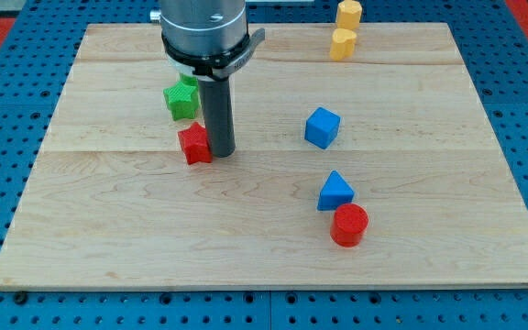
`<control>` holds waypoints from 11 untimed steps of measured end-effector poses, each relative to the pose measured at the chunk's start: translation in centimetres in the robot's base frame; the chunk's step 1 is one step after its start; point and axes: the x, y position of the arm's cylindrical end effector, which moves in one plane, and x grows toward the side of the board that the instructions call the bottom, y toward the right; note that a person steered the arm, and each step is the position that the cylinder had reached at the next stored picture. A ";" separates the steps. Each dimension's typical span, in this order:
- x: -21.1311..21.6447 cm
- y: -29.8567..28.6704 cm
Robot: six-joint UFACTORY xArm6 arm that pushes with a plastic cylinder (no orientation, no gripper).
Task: Move arm to the right of red circle
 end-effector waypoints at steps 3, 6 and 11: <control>0.4 -1.4; 0.4 -1.8; 2.0 17.1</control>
